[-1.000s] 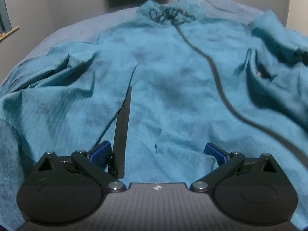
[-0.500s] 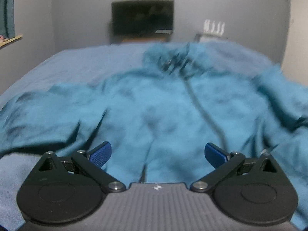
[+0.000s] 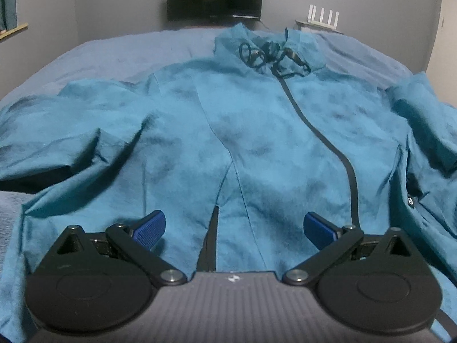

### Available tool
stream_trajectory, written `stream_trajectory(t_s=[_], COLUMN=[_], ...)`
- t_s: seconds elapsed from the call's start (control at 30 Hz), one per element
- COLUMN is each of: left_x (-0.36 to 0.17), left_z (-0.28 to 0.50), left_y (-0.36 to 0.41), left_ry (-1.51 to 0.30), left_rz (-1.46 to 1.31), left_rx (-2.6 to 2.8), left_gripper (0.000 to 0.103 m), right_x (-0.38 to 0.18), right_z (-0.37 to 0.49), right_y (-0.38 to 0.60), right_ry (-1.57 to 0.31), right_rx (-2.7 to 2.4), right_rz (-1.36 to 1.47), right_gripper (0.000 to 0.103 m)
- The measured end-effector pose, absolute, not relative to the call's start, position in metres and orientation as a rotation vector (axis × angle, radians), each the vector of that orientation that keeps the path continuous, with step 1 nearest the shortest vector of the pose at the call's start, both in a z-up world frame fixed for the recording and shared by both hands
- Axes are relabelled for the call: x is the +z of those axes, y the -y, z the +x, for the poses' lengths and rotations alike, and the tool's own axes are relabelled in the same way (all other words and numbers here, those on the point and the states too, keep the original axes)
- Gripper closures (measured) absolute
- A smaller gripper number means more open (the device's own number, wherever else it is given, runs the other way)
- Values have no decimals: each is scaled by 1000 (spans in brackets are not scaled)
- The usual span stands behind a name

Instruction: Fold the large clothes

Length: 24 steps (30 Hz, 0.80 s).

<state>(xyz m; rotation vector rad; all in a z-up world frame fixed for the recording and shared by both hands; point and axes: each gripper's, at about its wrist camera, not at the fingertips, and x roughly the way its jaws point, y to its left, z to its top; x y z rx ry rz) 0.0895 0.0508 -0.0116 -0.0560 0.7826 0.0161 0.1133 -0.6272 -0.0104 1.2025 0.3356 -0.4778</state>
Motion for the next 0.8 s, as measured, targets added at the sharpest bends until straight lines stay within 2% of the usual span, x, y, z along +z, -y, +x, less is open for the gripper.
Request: stream_trajectory(t_s=[0.07, 0.1, 0.13, 0.2, 0.3, 0.43, 0.67, 0.8], left_x=[-15, -17, -18, -20, -20, -18, -16, -17], left_z=[92, 93, 94, 95, 95, 94, 92, 91], left_y=[-50, -49, -49, -49, -51, -53, -54, -55], left_ry=[-793, -797, -801, -808, -802, -796, -786, -784], left_rz=[-61, -63, -65, -70, -79, -98, -106, -113], left_rx=[11, 10, 9, 4, 2, 3, -2, -10], left_gripper=[0, 0, 0, 0, 0, 0, 0, 0], right_x=[-19, -21, -21, -18, 6, 64, 159, 181], right_z=[115, 116, 118, 121, 123, 130, 161, 177], right_y=[631, 634, 637, 643, 637, 592, 452, 362], right_ry=[-275, -246, -223, -181, -124, -62, 4, 13], right_rx=[-474, -473, -474, -461, -442, -369, -40, 156], right_rz=[1241, 1247, 1245, 1224, 1097, 783, 357, 222], right_gripper=[55, 63, 81, 97, 99, 100, 100, 100])
